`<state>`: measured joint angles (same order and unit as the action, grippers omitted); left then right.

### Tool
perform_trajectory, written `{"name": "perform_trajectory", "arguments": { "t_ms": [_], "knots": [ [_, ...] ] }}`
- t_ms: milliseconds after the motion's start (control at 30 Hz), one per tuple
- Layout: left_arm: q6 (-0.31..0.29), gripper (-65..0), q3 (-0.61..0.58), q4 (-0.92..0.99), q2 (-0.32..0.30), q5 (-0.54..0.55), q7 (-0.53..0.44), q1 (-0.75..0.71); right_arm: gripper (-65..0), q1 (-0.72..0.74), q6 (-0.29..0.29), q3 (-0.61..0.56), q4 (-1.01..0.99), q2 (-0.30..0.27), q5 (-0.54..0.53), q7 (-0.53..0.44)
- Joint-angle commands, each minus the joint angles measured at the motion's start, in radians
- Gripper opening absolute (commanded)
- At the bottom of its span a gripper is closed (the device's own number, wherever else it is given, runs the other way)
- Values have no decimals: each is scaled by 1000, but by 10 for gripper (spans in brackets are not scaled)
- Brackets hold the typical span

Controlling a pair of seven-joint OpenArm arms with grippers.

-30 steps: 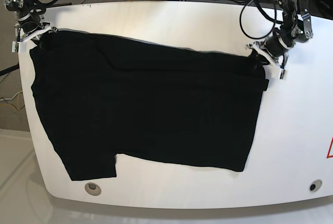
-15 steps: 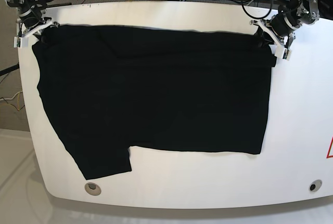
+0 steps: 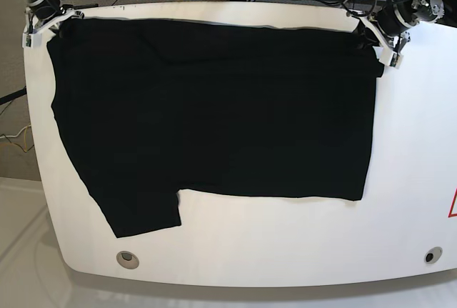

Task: Fold the T-shirt properly
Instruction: 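Pull the shirt edge toward the robot with both grippers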

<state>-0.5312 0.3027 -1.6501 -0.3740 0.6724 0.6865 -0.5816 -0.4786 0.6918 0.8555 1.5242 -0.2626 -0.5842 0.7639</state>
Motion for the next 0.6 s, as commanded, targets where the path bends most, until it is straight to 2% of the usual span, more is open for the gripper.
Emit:
{"name": "perform_trajectory", "arguments": {
  "t_ms": [0,567],
  "knots": [
    [5,-650,7,-9,-18,-27,34,-34,-650,-13,6,7,23,-21,-14,-17],
    [8,-650,6,-7,-11,-28,31,-59,-650,-36,4,13,16,-18,-13,-12]
  ]
}}
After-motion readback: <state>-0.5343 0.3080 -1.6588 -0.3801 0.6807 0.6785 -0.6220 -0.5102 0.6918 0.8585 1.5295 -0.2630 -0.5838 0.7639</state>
